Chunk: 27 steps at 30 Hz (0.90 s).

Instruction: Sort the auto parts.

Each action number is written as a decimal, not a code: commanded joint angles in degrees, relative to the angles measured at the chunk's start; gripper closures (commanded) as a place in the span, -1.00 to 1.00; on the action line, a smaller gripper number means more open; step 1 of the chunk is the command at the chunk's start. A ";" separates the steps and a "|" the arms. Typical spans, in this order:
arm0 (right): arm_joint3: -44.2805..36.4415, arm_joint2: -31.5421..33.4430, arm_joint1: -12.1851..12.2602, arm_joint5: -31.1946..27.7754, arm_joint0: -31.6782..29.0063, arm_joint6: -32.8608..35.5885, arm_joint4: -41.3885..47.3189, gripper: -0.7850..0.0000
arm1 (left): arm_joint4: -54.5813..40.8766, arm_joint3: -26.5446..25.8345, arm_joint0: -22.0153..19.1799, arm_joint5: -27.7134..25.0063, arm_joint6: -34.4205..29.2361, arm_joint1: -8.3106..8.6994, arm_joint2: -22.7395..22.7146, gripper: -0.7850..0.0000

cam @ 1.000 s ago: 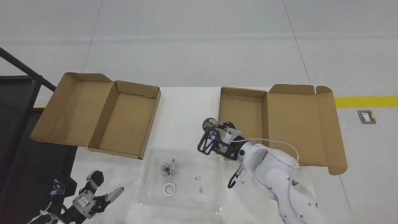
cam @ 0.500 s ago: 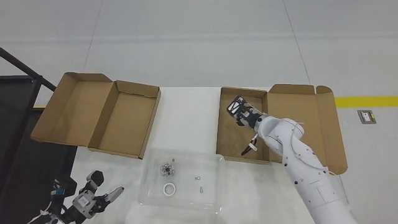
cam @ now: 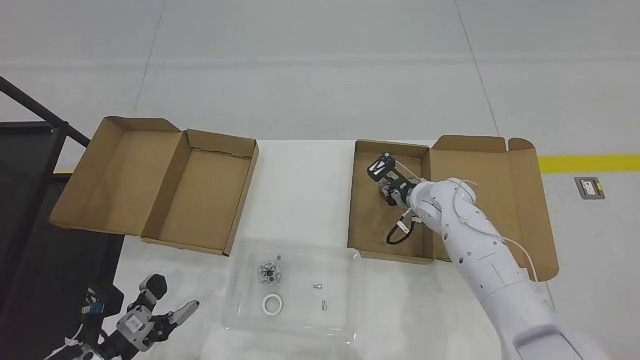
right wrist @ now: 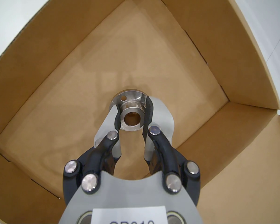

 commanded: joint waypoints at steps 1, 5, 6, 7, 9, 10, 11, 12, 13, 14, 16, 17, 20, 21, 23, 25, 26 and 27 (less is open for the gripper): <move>1.06 -0.20 -0.21 0.48 0.41 -0.40 0.21 0.15 | 0.00 0.00 0.00 0.00 0.00 0.00 0.00 -1.00; 1.31 -0.35 -0.24 1.40 0.50 -1.75 -0.39 -0.58 | 0.00 0.00 0.00 0.00 0.00 0.00 0.00 -1.00; 0.75 -0.29 -0.17 1.53 0.24 -2.53 -0.56 -0.58 | 0.00 0.00 0.00 0.00 0.00 0.00 0.00 -1.00; -0.45 -0.19 -0.03 1.56 -0.20 -3.80 -0.94 -0.70 | 0.00 0.00 0.00 0.00 0.00 0.00 0.00 -1.00; -3.95 -0.03 0.40 1.91 -1.59 -4.87 -2.34 -0.62 | 0.00 0.00 0.00 0.00 0.00 0.00 0.00 -1.00; -6.49 0.10 0.68 2.19 -2.58 -4.96 -3.22 -0.64 | 0.00 0.00 0.00 0.00 0.00 0.00 0.00 -1.00; -9.47 0.33 0.99 2.45 -3.78 -4.76 -4.05 -0.64 | 0.00 0.00 0.00 0.00 0.00 0.00 0.00 -1.00; -12.81 0.70 1.36 2.53 -5.28 -4.52 -4.81 -0.64 | 0.00 0.00 0.00 0.00 0.00 0.00 0.00 -1.00; -17.17 0.96 1.76 2.36 -6.96 -4.23 -5.99 -0.64 | 0.00 0.00 0.00 0.00 0.00 0.00 0.00 -1.00; -21.72 1.41 2.21 2.42 -8.98 -3.49 -7.17 -0.63 | 0.00 0.00 0.00 0.00 0.00 0.00 0.00 -1.00; -31.64 2.42 3.13 2.21 -13.55 -1.25 -9.62 -0.63 | 0.00 0.00 0.00 0.00 0.00 0.00 0.00 -1.00; -36.43 2.96 3.55 2.18 -15.86 0.35 -10.91 -0.64 | 0.00 0.00 0.00 0.00 0.00 0.00 0.00 -1.00; -49.39 4.07 4.57 0.55 -22.02 3.41 -14.10 -0.69 | 0.00 0.00 0.00 0.00 0.00 0.00 0.00 -1.00; -52.79 4.23 4.83 -0.52 -23.60 3.59 -14.83 -0.73 | 0.00 0.00 0.00 0.00 0.00 0.00 0.00 -1.00; -57.98 4.38 5.29 -2.78 -26.11 3.28 -16.52 -0.95 | 0.00 0.00 0.00 0.00 0.00 0.00 0.00 -1.00; -61.74 3.62 5.46 -3.84 -27.98 3.44 -17.90 -1.00 | 0.00 0.00 0.00 0.00 0.00 0.00 0.00 -1.00; -63.22 2.95 5.50 -4.63 -28.73 3.02 -18.47 -1.00 | 0.00 0.00 0.00 0.00 0.00 0.00 0.00 -1.00; -64.37 2.40 5.54 -4.93 -29.36 2.87 -19.24 -1.00 | 0.00 0.00 0.00 0.00 0.00 0.00 0.00 -1.00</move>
